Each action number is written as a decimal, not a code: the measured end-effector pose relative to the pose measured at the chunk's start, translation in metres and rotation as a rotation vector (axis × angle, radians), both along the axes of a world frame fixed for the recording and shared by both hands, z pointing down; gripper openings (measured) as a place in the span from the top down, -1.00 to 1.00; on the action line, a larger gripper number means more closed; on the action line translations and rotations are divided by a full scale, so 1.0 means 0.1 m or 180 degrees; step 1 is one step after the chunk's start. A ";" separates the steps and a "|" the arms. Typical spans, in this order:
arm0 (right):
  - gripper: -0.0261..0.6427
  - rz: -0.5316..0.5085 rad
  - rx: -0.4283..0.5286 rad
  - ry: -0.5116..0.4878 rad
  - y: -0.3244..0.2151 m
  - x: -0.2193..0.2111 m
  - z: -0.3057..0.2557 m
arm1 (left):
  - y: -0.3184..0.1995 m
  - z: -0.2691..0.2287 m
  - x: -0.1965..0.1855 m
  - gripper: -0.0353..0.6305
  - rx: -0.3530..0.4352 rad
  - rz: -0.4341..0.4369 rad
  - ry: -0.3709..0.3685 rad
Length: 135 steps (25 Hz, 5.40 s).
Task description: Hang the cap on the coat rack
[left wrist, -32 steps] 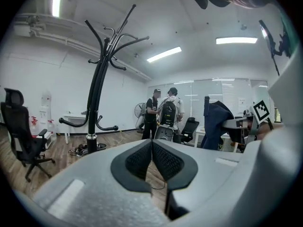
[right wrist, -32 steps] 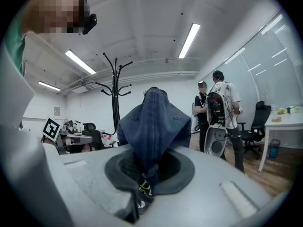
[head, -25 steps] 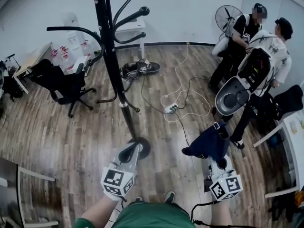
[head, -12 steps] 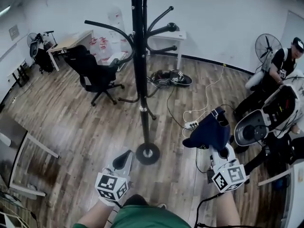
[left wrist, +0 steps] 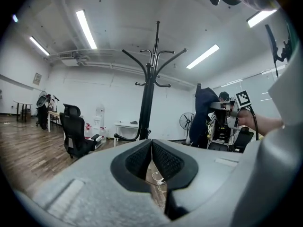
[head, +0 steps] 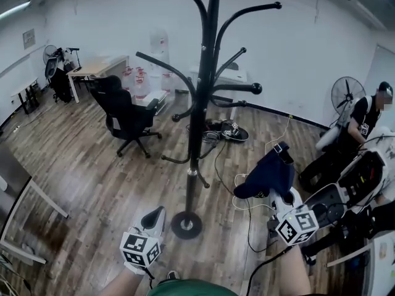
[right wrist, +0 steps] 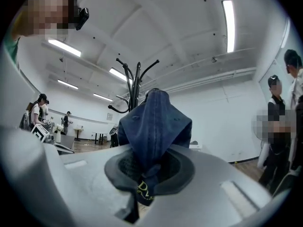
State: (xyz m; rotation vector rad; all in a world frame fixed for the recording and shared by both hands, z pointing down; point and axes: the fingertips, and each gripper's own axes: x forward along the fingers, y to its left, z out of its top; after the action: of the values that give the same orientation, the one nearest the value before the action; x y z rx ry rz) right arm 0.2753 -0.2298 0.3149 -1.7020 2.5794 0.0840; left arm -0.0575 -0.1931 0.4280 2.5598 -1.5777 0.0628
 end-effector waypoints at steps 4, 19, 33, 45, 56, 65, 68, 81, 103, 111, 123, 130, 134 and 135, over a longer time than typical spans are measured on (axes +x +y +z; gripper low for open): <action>0.85 0.0030 0.0049 0.0166 -0.27 -0.11 -0.14 | -0.14 0.12 -0.21 0.86 -0.0056 0.0012 0.0069; 0.85 -0.0596 0.0139 0.0000 -1.10 -0.57 -0.38 | -0.46 0.29 -0.86 0.86 -0.0141 -0.0444 0.0081; 0.85 -0.1374 0.0060 -0.0152 -1.61 -0.55 -0.36 | -0.22 0.28 -0.53 0.86 -0.0182 -0.1037 0.0077; 0.85 -0.1876 -0.0035 -0.0208 -1.67 -1.02 -0.32 | 0.11 0.27 -0.72 0.86 -0.0196 -0.1438 0.0105; 0.84 -0.2035 -0.0209 -0.0129 -1.71 -1.19 -0.12 | 0.20 0.26 -0.69 0.86 -0.0235 -0.1538 0.0118; 0.55 -0.1797 -0.0262 -0.0253 -1.79 -1.05 0.03 | 0.01 0.27 -0.64 0.86 -0.0197 -0.1387 0.0101; 0.36 -0.1714 -0.0301 -0.0311 -1.74 -1.00 0.05 | -0.04 0.25 -0.64 0.86 -0.0171 -0.1285 0.0098; 0.35 -0.1005 -0.0312 -0.0488 -1.31 -0.43 0.12 | -0.38 0.22 -0.40 0.86 -0.0197 -0.0649 0.0111; 0.81 0.0716 -0.0098 -0.0501 0.23 0.01 0.35 | -0.70 0.24 0.12 0.86 -0.0063 0.0401 0.0106; 0.91 0.0927 -0.0148 -0.0373 0.53 0.23 0.44 | -0.62 0.04 0.62 0.86 0.0078 0.0601 0.0096; 0.91 0.0675 0.0083 -0.0513 0.62 0.55 0.34 | -0.44 -0.21 1.24 0.86 0.0202 0.0638 0.0040; 0.91 0.0646 0.0188 -0.0358 0.61 0.61 0.25 | -0.47 -0.31 1.28 0.86 0.0263 0.0546 0.0028; 0.91 0.0632 0.0177 -0.0350 0.61 0.65 0.24 | -0.44 -0.33 1.33 0.86 0.0272 0.0543 0.0053; 0.91 0.0626 0.0169 -0.0350 0.61 0.66 0.24 | -0.44 -0.33 1.33 0.86 0.0273 0.0546 0.0062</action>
State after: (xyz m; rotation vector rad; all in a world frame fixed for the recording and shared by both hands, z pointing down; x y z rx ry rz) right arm 0.3408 -0.1690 0.3390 -1.8797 2.3069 0.0636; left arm 0.0760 -0.2372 0.3948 2.7473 -1.3797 -0.0129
